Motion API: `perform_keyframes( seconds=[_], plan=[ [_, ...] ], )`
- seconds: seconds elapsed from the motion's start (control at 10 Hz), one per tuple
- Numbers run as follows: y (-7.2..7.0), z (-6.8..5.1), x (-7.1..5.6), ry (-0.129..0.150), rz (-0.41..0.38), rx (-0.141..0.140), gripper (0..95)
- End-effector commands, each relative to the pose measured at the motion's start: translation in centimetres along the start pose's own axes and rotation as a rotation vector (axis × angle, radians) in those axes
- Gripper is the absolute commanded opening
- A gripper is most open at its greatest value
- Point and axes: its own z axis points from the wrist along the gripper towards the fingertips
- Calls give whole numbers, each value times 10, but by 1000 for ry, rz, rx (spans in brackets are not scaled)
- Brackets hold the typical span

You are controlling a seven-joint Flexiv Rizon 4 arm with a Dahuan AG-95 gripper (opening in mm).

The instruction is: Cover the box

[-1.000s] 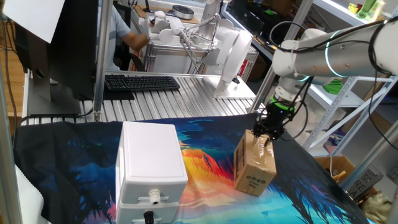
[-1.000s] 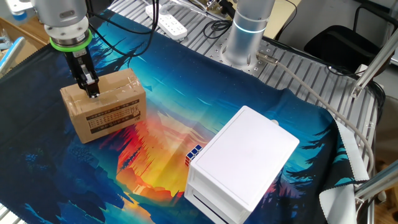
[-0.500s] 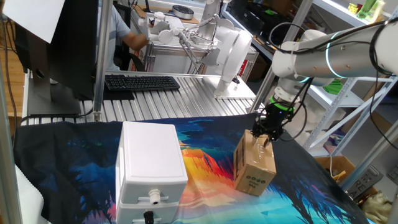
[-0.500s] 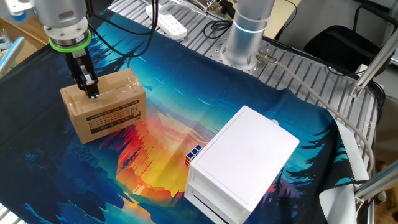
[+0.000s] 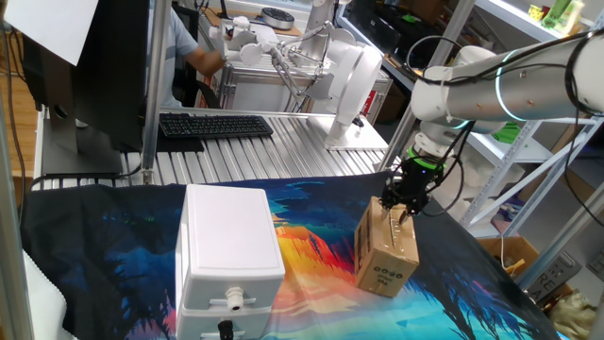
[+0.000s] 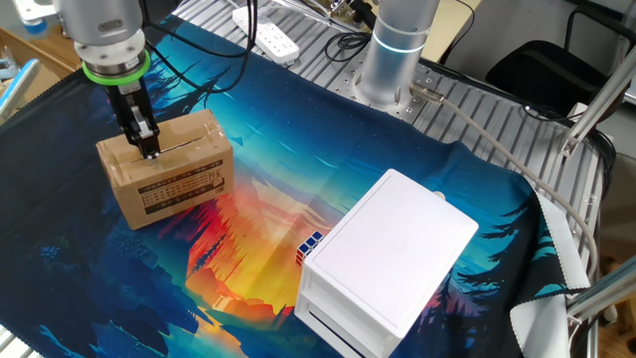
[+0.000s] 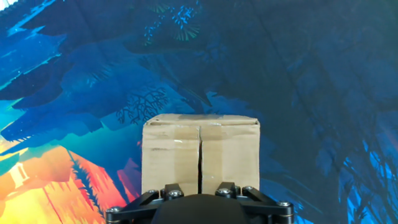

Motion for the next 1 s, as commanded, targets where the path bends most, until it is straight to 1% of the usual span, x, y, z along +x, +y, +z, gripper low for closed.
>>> perform_keyframes(
  seconds=[0.1, 0.2, 0.3, 0.4, 0.5, 0.7, 0.8, 0.9, 1.0],
  plan=[
    [3, -25, -1, 27, -1, 6, 380],
    [6, -38, 0, 34, 1, 9, 380],
    [6, -40, 1, 34, 1, 9, 380],
    [5, -50, 6, 39, -3, 10, 380],
    [2, -57, 9, 40, 0, 13, 380],
    [-9, -72, 12, 65, 4, 19, 380],
    [-18, -81, 15, 74, 9, 23, 380],
    [-24, -87, 17, 90, 28, 33, 380],
    [-30, -93, 18, 100, 50, 44, 380]
  ],
)
